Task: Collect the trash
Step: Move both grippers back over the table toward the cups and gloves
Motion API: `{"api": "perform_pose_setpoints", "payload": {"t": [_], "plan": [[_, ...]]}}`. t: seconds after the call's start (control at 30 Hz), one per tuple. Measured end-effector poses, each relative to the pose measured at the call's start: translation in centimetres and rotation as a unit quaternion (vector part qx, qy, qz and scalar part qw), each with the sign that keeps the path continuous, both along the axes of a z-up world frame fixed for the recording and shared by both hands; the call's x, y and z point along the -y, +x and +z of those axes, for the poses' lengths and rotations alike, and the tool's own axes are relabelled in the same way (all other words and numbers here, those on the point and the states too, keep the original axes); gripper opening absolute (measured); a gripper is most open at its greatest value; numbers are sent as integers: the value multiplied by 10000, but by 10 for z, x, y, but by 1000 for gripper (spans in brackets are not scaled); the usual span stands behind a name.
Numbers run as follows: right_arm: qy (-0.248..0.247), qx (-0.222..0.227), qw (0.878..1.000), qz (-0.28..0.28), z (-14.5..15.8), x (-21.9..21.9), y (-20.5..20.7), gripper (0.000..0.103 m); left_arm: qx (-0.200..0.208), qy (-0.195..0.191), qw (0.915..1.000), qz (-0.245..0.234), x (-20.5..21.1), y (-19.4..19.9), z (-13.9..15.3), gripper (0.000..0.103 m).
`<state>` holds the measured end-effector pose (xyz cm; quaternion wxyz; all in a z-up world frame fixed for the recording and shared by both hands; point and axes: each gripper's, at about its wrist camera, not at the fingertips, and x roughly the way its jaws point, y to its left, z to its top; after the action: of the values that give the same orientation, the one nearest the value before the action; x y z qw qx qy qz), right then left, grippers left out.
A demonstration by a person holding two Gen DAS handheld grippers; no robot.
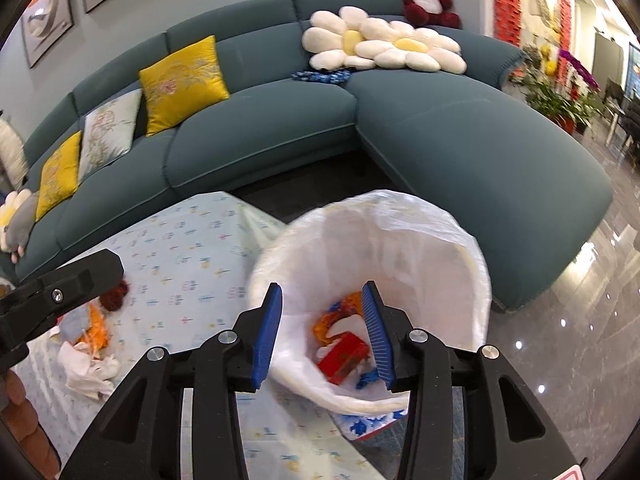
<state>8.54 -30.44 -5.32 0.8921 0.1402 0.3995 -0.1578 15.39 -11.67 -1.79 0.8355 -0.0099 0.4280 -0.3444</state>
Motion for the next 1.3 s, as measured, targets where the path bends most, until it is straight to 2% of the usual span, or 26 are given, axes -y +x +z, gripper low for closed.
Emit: {"api": "perform_pose_setpoints", "payload": {"t": [0.03, 0.13, 0.27, 0.4, 0.57, 0.63, 0.77, 1.1, 1.3], "plan": [[6, 3, 10000, 76, 1, -7, 3, 41, 21, 2, 10000, 65, -9, 1, 1, 64], [-11, -3, 9993, 369, 3, -33, 9, 41, 128, 59, 9995, 283, -42, 5, 4, 66], [9, -37, 9976, 697, 2, -66, 17, 41, 51, 118, 9975, 701, -92, 14, -2, 67], [54, -100, 9950, 996, -2, -102, 26, 41, 92, 330, 9937, 1071, -135, 15, -11, 69], [71, -221, 9898, 1408, -10, -149, 34, 41, -65, 352, 9890, 1433, -185, 15, -26, 74], [67, -253, 9875, 1555, -13, -164, 35, 48, -126, 379, 9865, 1586, -205, 15, -32, 77], [63, -386, 9804, 1931, -24, -200, 39, 49, -329, 449, 9833, 1731, -237, 13, -51, 81], [-83, -811, 9585, 2734, -62, -275, 51, 49, -878, 669, 9778, 1783, -281, 10, -110, 81], [-123, -955, 9512, 2930, -76, -294, 57, 49, -984, 514, 9763, 1858, -296, 9, -119, 81]]}}
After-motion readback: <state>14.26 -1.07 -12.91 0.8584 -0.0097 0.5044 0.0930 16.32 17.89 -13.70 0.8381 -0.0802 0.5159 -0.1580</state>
